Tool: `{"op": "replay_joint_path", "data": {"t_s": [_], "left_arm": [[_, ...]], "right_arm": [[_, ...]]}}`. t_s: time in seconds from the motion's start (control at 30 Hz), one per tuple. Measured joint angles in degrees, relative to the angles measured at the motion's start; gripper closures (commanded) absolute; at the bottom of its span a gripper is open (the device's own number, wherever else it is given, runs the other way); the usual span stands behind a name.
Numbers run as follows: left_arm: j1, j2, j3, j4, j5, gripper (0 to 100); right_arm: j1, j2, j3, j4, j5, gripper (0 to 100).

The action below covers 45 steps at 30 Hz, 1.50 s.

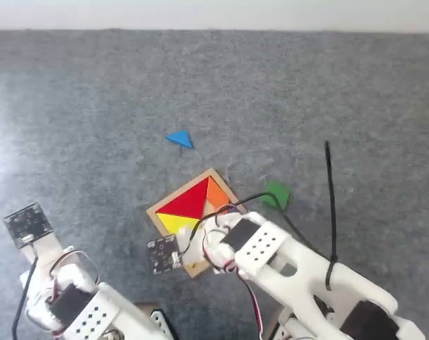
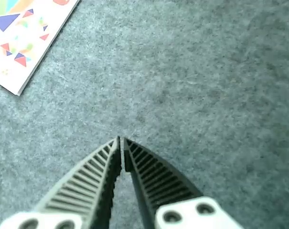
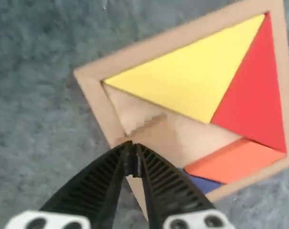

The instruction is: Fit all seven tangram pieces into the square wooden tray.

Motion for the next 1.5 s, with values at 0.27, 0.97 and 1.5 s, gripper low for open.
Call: {"op": "replay_joint_path", "data": {"t_s": [0.27, 0.97, 1.5], "left_arm": [[0.00, 0.00, 0.00, 0.00, 0.00, 99], [0.00, 0.00, 0.00, 0.00, 0.00, 99], [0.00, 0.00, 0.00, 0.00, 0.00, 99]], "right_arm": [[-2.37, 0.09, 2.81, -6.86, -5.98, 99.1], [6.33, 10.11, -4.75, -12.66, -9.76, 99.1], [6.42, 13.36, -6.95, -7.21, -8.26, 99.1]]}}
